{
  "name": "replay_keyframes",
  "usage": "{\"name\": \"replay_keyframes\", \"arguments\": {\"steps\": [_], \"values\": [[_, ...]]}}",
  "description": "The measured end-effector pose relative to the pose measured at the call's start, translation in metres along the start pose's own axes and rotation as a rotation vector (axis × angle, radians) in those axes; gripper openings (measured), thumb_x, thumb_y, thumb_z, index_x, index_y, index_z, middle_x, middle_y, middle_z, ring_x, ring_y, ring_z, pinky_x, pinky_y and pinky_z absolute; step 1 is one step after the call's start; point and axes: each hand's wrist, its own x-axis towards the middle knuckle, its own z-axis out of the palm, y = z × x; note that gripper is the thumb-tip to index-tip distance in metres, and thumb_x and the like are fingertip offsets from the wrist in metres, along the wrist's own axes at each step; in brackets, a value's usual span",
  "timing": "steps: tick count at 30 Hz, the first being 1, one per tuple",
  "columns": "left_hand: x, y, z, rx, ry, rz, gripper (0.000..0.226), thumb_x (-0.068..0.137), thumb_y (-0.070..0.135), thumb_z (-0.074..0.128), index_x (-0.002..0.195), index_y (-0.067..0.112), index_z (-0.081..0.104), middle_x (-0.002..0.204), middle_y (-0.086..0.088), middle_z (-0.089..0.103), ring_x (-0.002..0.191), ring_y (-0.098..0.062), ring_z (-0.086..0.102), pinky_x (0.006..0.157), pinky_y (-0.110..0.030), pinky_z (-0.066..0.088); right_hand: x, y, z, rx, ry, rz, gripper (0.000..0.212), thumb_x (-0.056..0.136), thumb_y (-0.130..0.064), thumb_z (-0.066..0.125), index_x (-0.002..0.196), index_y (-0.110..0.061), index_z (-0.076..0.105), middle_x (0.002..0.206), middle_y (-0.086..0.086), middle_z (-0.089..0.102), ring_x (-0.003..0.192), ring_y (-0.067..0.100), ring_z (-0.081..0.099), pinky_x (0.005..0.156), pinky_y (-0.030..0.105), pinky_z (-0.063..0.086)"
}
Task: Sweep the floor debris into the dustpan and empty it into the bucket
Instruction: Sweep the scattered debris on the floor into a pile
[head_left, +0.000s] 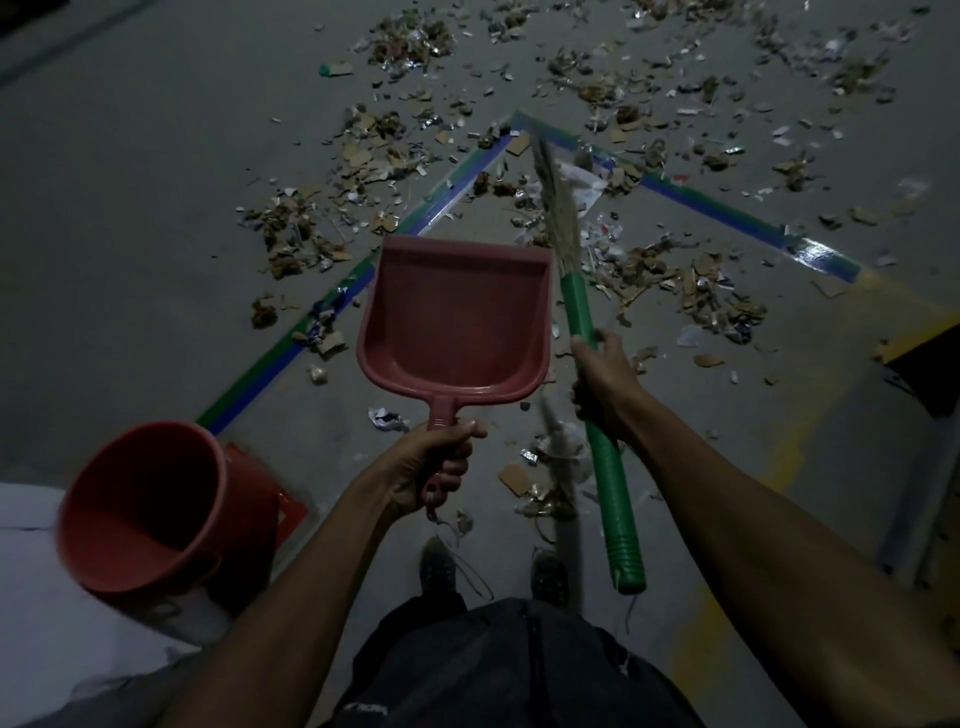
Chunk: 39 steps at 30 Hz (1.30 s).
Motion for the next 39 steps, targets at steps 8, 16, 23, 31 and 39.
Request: {"name": "replay_keyframes", "arguments": {"steps": [8, 16, 23, 31, 39], "values": [[-0.005, 0.007, 0.008, 0.148, 0.060, -0.102, 0.036, 0.071, 0.028, 0.079, 0.083, 0.022, 0.046, 0.054, 0.005, 0.043, 0.039, -0.007, 0.035, 0.035, -0.014, 0.025, -0.018, 0.003, 0.008, 0.100, -0.147, 0.091, 0.054, 0.092, -0.063, 0.050, 0.088, -0.010, 0.059, 0.086, 0.005, 0.056, 0.058, 0.017, 0.052, 0.049, 0.026, 0.043], [-0.012, 0.013, 0.013, 0.367, 0.306, -0.052, 0.033, 0.083, 0.021, 0.075, 0.102, 0.005, 0.053, 0.070, -0.008, 0.058, 0.049, -0.017, 0.059, 0.045, -0.025, 0.047, -0.020, 0.010, 0.018, 0.043, -0.052, 0.139, 0.018, 0.093, -0.015, 0.059, 0.077, -0.007, 0.056, 0.063, 0.005, 0.050, 0.044, 0.015, 0.048, 0.043, 0.024, 0.037], [-0.009, -0.005, 0.027, 1.418, 0.795, 0.257, 0.032, 0.094, 0.034, 0.050, 0.112, 0.007, 0.052, 0.106, -0.015, 0.064, 0.096, -0.036, 0.062, 0.073, -0.037, 0.048, -0.022, 0.016, 0.023, 0.008, -0.024, 0.139, 0.010, 0.091, -0.012, 0.058, 0.085, -0.003, 0.059, 0.068, 0.007, 0.053, 0.049, 0.015, 0.048, 0.038, 0.020, 0.038], [0.000, -0.018, 0.002, 1.439, 0.828, 0.316, 0.030, 0.097, 0.027, 0.044, 0.113, 0.002, 0.046, 0.106, -0.019, 0.060, 0.090, -0.037, 0.061, 0.066, -0.035, 0.042, -0.022, 0.031, 0.011, -0.056, -0.096, 0.051, 0.028, 0.089, -0.015, 0.068, 0.066, -0.007, 0.054, 0.052, 0.005, 0.047, 0.040, 0.017, 0.043, 0.040, 0.024, 0.036], [-0.001, -0.007, -0.044, 0.900, 0.967, 0.036, 0.031, 0.084, 0.018, 0.055, 0.112, 0.005, 0.050, 0.086, -0.013, 0.065, 0.065, -0.026, 0.067, 0.058, -0.033, 0.056, -0.019, 0.043, 0.002, -0.438, -0.103, -0.079, 0.031, 0.082, 0.013, 0.046, 0.084, -0.017, 0.051, 0.079, 0.015, 0.054, 0.060, 0.024, 0.053, 0.047, 0.031, 0.044]]}}
